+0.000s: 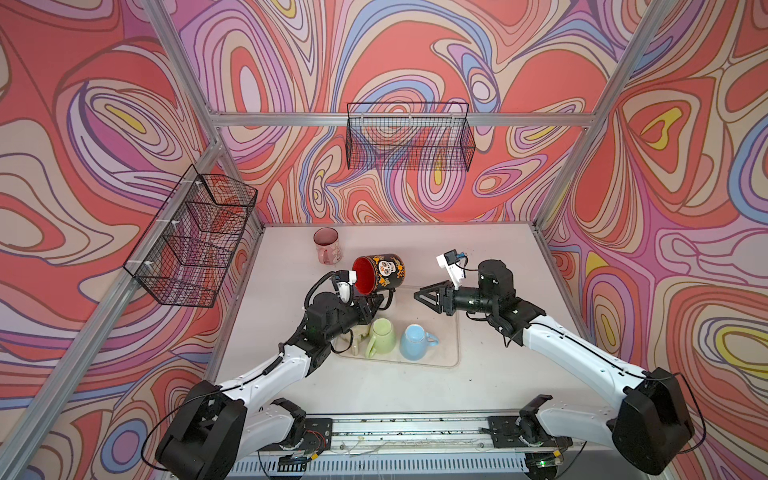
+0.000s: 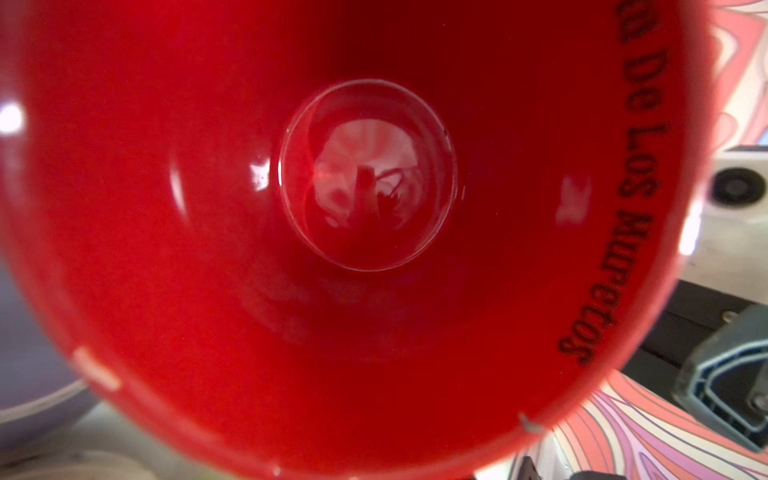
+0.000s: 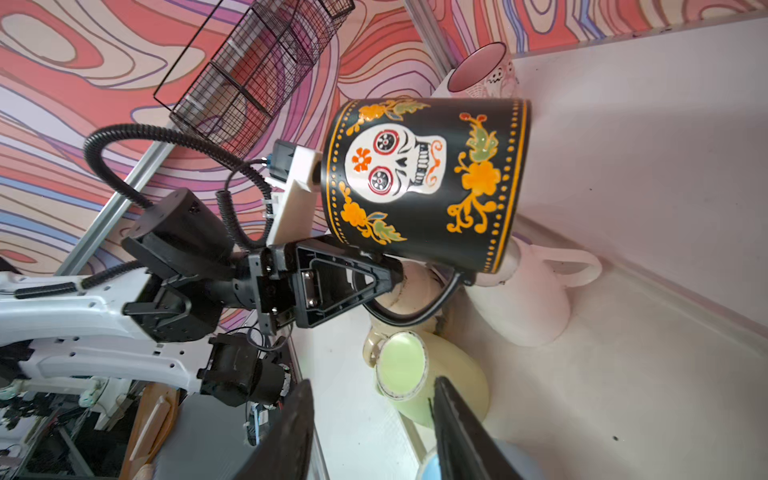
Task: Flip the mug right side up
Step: 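Open the right gripper and pull back while the left turns the mug upright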
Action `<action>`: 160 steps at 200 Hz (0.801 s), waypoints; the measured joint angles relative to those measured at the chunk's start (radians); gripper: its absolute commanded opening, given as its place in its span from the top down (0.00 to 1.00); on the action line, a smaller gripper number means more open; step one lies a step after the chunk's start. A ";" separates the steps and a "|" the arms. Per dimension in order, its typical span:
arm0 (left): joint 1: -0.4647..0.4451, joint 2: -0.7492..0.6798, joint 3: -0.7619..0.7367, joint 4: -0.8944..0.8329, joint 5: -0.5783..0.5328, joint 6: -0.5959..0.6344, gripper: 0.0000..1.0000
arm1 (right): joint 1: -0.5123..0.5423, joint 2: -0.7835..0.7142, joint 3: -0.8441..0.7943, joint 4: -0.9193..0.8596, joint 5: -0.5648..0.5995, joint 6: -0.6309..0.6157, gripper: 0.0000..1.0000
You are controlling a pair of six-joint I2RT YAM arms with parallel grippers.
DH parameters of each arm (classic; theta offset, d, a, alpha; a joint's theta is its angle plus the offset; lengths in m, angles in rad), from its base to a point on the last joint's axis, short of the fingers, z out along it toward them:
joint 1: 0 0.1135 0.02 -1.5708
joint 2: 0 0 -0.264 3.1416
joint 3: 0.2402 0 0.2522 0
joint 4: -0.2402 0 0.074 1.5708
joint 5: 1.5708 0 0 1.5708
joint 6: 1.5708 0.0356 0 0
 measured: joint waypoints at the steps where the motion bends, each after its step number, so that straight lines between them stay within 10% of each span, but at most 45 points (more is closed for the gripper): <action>1: 0.000 0.000 0.000 0.000 0.000 0.000 1.00 | 0.000 0.000 0.000 0.000 0.000 0.000 0.53; 160: 0.034 0.119 0.711 -0.970 -0.252 0.412 1.00 | 0.000 -0.055 -0.055 -0.076 0.167 -0.068 0.52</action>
